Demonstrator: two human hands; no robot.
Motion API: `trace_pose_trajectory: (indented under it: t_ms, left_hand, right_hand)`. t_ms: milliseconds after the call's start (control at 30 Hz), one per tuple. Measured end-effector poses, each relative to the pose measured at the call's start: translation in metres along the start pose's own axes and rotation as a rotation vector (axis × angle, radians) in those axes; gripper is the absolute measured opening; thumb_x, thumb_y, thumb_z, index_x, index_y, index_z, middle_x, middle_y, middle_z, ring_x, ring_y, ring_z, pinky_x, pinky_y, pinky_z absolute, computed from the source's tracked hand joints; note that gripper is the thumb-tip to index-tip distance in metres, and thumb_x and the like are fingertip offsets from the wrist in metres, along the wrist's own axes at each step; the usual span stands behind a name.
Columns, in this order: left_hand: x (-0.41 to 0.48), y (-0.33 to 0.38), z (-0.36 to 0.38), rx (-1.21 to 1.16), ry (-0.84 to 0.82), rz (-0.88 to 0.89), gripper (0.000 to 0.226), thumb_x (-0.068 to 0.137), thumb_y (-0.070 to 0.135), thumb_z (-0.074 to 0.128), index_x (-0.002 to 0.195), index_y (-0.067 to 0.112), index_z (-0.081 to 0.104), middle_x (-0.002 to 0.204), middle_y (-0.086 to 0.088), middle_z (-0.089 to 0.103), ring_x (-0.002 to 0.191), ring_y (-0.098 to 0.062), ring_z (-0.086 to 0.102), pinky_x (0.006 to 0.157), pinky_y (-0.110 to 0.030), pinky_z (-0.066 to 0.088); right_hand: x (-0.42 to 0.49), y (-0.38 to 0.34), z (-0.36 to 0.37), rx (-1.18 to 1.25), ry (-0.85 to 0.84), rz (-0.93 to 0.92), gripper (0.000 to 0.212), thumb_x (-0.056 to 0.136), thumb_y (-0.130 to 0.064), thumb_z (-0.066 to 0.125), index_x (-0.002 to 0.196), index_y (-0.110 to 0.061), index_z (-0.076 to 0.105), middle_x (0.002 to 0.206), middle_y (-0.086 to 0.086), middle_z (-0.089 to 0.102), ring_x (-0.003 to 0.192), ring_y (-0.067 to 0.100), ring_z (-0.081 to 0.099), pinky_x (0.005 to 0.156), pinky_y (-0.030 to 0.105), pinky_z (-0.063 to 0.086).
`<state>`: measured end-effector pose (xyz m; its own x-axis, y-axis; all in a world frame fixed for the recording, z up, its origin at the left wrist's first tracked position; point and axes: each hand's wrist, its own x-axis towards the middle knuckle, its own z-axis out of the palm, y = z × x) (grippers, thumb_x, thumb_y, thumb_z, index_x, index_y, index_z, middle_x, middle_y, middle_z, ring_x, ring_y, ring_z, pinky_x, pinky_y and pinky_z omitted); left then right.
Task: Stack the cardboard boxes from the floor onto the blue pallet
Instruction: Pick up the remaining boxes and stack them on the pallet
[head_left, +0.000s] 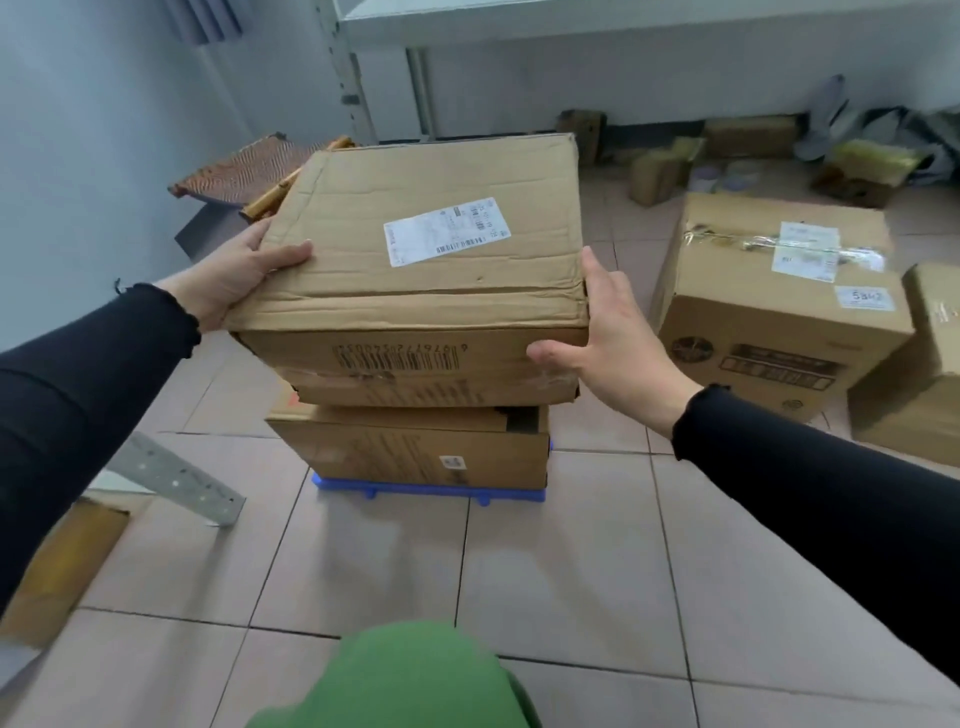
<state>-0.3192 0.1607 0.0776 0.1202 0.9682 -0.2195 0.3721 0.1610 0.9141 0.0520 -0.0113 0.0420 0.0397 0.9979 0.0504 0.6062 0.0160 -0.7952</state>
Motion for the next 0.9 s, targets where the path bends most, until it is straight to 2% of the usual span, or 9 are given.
trace_pose_trajectory:
  t_ms: [100,167,233,300,500,600,733,833,900]
  left_hand:
    - [0.002,-0.011,-0.007,0.005,-0.023,-0.028,0.088,0.071,0.047,0.082,0.150,0.032,0.046,0.126,0.002,0.070,0.108,-0.020,0.071,0.078,-0.035,0.060]
    - [0.003,-0.015,-0.012,0.006,-0.025,-0.043,0.079,0.072,0.045,0.081,0.144,0.036,0.051,0.128,0.000,0.069,0.109,-0.022,0.070,0.082,-0.039,0.057]
    - [0.004,-0.017,-0.016,0.004,-0.018,-0.052,0.082,0.060,0.052,0.087,0.135,0.042,0.055,0.128,0.001,0.070,0.106,-0.021,0.071,0.084,-0.040,0.057]
    - [0.008,-0.021,-0.021,0.000,-0.019,-0.061,0.090,0.054,0.055,0.090,0.136,0.043,0.055,0.129,0.000,0.070,0.109,-0.024,0.070,0.088,-0.043,0.056]
    - [0.017,-0.027,-0.024,0.050,-0.020,-0.064,0.095,0.065,0.052,0.085,0.150,0.038,0.045,0.135,-0.003,0.065,0.121,-0.030,0.065,0.098,-0.048,0.053]
    - [0.022,-0.024,-0.027,0.134,-0.033,-0.097,0.114,0.055,0.056,0.092,0.154,0.039,0.038,0.143,-0.003,0.059,0.126,-0.030,0.061,0.106,-0.055,0.048]
    - [0.027,0.002,-0.024,0.355,0.002,-0.073,0.106,0.076,0.036,0.087,0.161,0.039,0.024,0.164,-0.003,0.033,0.147,-0.029,0.036,0.122,-0.050,0.028]
    - [0.026,0.027,-0.004,0.702,0.012,0.034,0.106,0.074,0.044,0.086,0.161,0.034,0.027,0.165,-0.004,0.030,0.150,-0.030,0.029,0.124,-0.052,0.020]
    - [0.019,0.047,0.026,0.906,0.032,0.136,0.088,0.086,0.031,0.080,0.160,0.025,0.034,0.164,-0.010,0.033,0.150,-0.032,0.029,0.122,-0.052,0.022]
  right_hand:
    - [0.003,-0.001,0.015,0.022,-0.011,0.006,0.114,0.087,-0.029,0.081,0.168,-0.018,0.002,0.151,0.003,0.034,0.129,0.007,0.036,0.113,0.022,0.027]
    - [0.005,0.000,0.022,0.027,-0.016,0.007,0.112,0.087,-0.029,0.081,0.168,-0.018,0.004,0.150,0.002,0.035,0.134,0.010,0.040,0.114,0.023,0.028]
    - [0.005,0.000,0.029,0.028,-0.021,0.005,0.111,0.088,-0.028,0.081,0.168,-0.018,0.005,0.150,0.000,0.036,0.132,0.009,0.041,0.111,0.021,0.029]
    - [0.004,0.000,0.035,0.034,-0.024,0.007,0.110,0.089,-0.028,0.080,0.168,-0.019,0.005,0.151,-0.001,0.035,0.130,0.007,0.040,0.110,0.020,0.029]
    - [0.004,0.006,0.040,0.022,-0.012,0.004,0.108,0.087,-0.031,0.082,0.167,-0.022,0.011,0.148,0.001,0.038,0.133,0.014,0.046,0.116,0.033,0.039]
    - [0.005,0.009,0.038,-0.029,-0.009,-0.010,0.109,0.087,-0.037,0.080,0.168,-0.021,0.008,0.150,0.002,0.037,0.131,0.015,0.047,0.111,0.033,0.043]
    - [0.004,0.015,0.023,-0.102,-0.021,-0.010,0.104,0.089,-0.046,0.076,0.168,-0.021,0.012,0.152,0.002,0.040,0.128,0.014,0.050,0.102,0.030,0.046]
    - [0.003,0.020,-0.001,-0.154,-0.037,-0.013,0.095,0.090,-0.052,0.070,0.166,-0.021,0.021,0.148,0.001,0.047,0.120,0.009,0.050,0.096,0.028,0.046]
    - [0.004,0.027,-0.021,-0.224,-0.010,-0.019,0.085,0.093,-0.055,0.064,0.163,-0.020,0.029,0.147,0.003,0.050,0.120,0.010,0.051,0.099,0.030,0.047]
